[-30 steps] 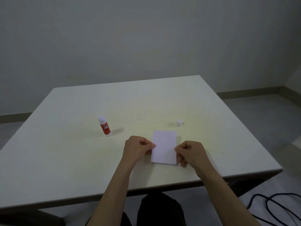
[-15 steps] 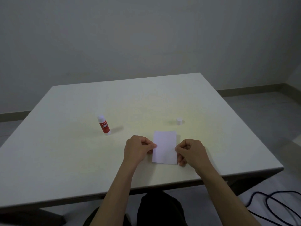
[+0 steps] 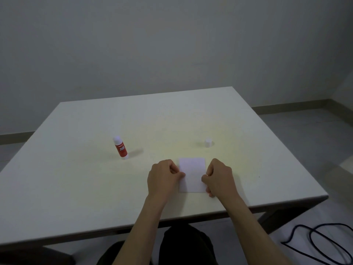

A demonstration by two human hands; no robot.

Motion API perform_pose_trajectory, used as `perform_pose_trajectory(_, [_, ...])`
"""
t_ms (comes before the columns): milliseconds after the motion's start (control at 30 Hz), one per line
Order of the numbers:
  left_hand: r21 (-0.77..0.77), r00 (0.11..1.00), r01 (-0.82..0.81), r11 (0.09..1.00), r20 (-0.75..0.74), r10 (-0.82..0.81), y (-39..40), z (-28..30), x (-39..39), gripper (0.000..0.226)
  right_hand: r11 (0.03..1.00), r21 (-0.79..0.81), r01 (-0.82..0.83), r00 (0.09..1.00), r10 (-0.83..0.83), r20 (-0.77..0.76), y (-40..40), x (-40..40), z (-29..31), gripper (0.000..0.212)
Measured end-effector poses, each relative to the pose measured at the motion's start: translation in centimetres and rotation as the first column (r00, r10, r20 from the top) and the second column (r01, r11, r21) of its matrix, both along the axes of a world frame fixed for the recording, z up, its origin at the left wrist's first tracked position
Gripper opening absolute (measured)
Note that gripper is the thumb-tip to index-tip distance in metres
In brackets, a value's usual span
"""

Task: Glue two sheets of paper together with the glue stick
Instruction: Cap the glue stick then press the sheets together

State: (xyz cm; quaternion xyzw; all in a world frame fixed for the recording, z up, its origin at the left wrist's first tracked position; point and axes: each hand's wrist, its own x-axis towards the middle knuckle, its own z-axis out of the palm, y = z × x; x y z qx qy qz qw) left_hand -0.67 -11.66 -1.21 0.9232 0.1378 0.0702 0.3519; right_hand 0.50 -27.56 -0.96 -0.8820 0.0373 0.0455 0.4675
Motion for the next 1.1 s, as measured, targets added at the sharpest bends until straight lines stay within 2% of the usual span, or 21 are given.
perform_pose_trajectory(67, [0.020,0.997,0.028,0.999,0.065,-0.029,-0.1,-0.2,-0.2,0.019,0.999,-0.048,-0.013,1.000,0.014,0.007,0.1,-0.1,0.0,0.018])
perform_pose_trajectory(133, [0.120,0.986,0.121,0.985,0.103,-0.133,-0.1,-0.5,-0.2,0.026,0.990,-0.137,-0.020,1.000,0.023,0.020,0.2,-0.3,0.0,0.022])
perform_pose_trajectory(200, [0.255,0.958,0.263,0.931,0.050,-0.284,0.0,-0.9,-0.1,0.041,0.969,-0.241,-0.050,0.998,0.057,0.023,0.2,-0.3,-0.2,0.032])
perform_pose_trajectory(300, [0.335,0.912,0.398,0.854,-0.047,-0.407,1.0,-1.3,-0.3,0.042,0.949,-0.305,-0.081,0.996,0.091,0.018,0.4,-0.6,-0.2,0.038])
perform_pose_trajectory(400, [0.330,0.893,0.448,0.831,-0.125,-0.431,3.0,-1.6,-0.9,0.046,0.935,-0.340,-0.102,0.993,0.115,0.017,1.4,-1.2,-0.2,0.032])
perform_pose_trajectory(467, [0.333,0.885,0.465,0.820,-0.181,-0.429,4.5,-1.4,-1.5,0.057,0.923,-0.357,-0.142,0.987,0.160,0.021,2.5,-1.8,-0.3,0.032])
perform_pose_trajectory(633, [0.305,0.878,0.470,0.828,-0.259,-0.403,8.5,-1.9,-3.2,0.084,0.869,-0.418,-0.265,0.955,0.296,0.011,4.6,-3.0,-0.4,0.050])
perform_pose_trajectory(700, [0.296,0.867,0.486,0.822,-0.281,-0.411,9.3,-2.2,-3.7,0.089,0.805,-0.549,-0.223,0.914,0.369,0.169,4.6,-3.8,0.1,0.049])
perform_pose_trajectory(767, [0.306,0.859,0.500,0.810,-0.290,-0.421,9.6,-2.4,-3.8,0.091,0.697,-0.681,-0.226,0.816,0.517,0.258,4.7,-5.1,0.4,0.048])
perform_pose_trajectory(900, [0.298,0.840,0.535,0.791,-0.294,-0.457,9.7,-2.4,-3.4,0.094,0.458,-0.790,-0.407,0.626,0.770,0.124,4.9,-6.6,-0.9,0.062])
perform_pose_trajectory(933, [0.291,0.832,0.547,0.785,-0.295,-0.470,9.7,-2.3,-3.4,0.095,0.426,-0.808,-0.408,0.613,0.783,0.103,4.9,-6.2,-1.2,0.063])
perform_pose_trajectory(1000, [0.301,0.815,0.572,0.763,-0.307,-0.491,9.8,-2.0,-3.1,0.096,0.364,-0.848,-0.385,0.651,0.759,0.030,5.0,-4.6,-0.7,0.065])
perform_pose_trajectory(1100, [0.322,0.797,0.597,0.735,-0.344,-0.496,9.7,-1.6,-2.6,0.095,0.396,-0.830,-0.393,0.708,0.706,0.002,5.2,-1.6,-0.4,0.061])
